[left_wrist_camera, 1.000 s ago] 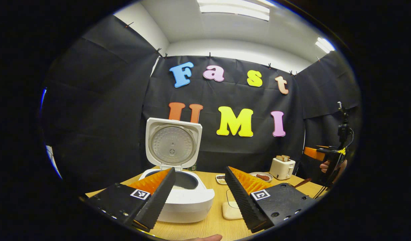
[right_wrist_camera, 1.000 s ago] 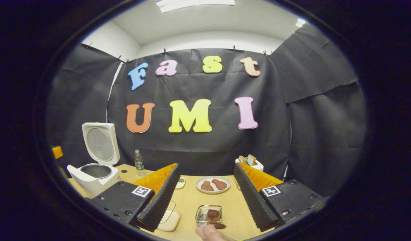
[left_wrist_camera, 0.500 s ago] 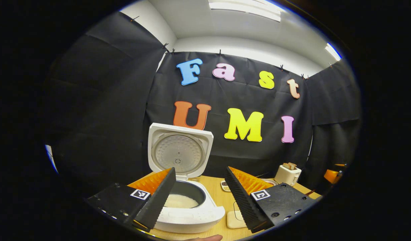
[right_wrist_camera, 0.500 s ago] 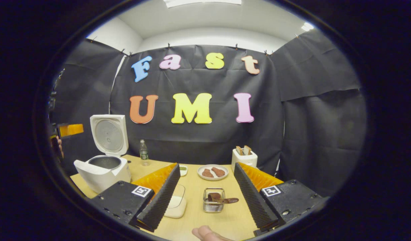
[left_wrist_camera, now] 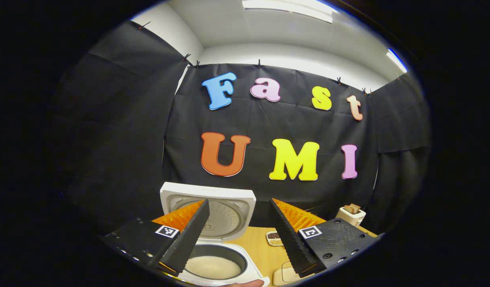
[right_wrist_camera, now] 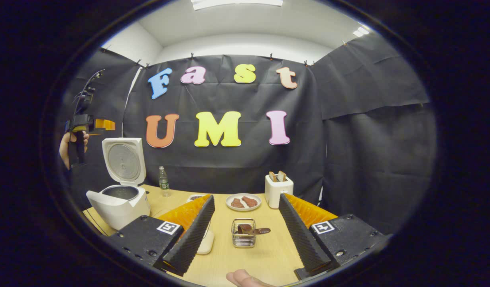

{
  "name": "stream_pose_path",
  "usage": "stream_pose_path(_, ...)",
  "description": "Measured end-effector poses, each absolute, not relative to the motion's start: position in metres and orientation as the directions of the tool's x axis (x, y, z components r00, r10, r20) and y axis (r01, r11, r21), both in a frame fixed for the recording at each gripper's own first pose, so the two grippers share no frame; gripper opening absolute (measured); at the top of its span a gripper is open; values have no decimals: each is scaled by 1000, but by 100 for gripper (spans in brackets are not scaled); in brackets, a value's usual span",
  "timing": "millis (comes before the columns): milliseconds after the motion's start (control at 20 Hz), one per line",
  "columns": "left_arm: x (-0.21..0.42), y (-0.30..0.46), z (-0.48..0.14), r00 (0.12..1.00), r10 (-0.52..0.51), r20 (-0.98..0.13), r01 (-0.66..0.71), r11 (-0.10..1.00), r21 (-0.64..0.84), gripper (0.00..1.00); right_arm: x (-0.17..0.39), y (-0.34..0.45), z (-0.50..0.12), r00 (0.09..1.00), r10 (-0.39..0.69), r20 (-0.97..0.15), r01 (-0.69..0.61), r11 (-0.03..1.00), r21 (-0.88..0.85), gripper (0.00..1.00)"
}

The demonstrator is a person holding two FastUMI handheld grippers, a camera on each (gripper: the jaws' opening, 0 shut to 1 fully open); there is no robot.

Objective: Close the left gripper, press the button to open the rice cooker; take a wooden spoon from the chopstick holder with the right hand, scoop a spoonful of rice and pour it into the rice cooker, then put the wooden spoon back into the chopstick holder.

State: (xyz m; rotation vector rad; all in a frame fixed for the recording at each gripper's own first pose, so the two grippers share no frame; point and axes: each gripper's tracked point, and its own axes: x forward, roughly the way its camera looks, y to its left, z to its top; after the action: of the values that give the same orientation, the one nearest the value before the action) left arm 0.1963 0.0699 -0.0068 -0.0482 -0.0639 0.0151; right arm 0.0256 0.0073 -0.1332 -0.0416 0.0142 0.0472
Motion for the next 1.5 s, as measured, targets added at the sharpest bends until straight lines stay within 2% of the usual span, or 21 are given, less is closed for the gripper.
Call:
stream_pose_path(150,222,82,8,993,51,105,-47,998,-41,94,39,8,-138,996,79,-33,-80,996,-46,100)
stream_pose_path(300,260,86,0,995,68,70,-67,997,-29,94,52,5,-144,995,93,-36,-94,995,-28,100)
stream_pose_path(450,300,109,-12,991,128,34,-129,992,5,94,60,8,-153,991,123,-51,-123,992,-4,100)
stream_pose_path(700,344,134,-11,991,134,29,-133,991,-31,94,64,12,-141,989,148,15,-148,989,2,100)
stream_pose_path(850,360,150,-21,988,154,-12,-154,985,-77,94,60,13,-136,988,145,42,-146,989,2,100)
stream_pose_path(950,369,156,-36,983,174,-64,-177,983,-52,94,54,16,-131,987,148,63,-149,989,3,100)
stream_pose_path(1000,368,158,-47,975,188,-116,-191,981,-18,94,49,19,-130,986,154,68,-154,988,-1,100)
stream_pose_path(1050,369,162,-50,969,215,-122,-211,976,46,97,46,22,-131,985,160,69,-160,987,-6,100)
stream_pose_path(1100,367,164,-51,968,217,-127,-211,976,60,95,44,26,-130,982,175,71,-175,985,-5,100)
stream_pose_path(1200,361,163,-47,965,212,-151,-209,977,39,96,40,35,-139,975,220,33,-221,975,28,100)
stream_pose_path(1350,349,158,-51,964,213,-160,-208,977,51,96,34,26,-147,978,206,2,-206,976,64,100)
stream_pose_path(1500,326,152,-54,963,210,-167,-204,978,52,96,13,29,-143,972,236,1,-234,966,112,100)
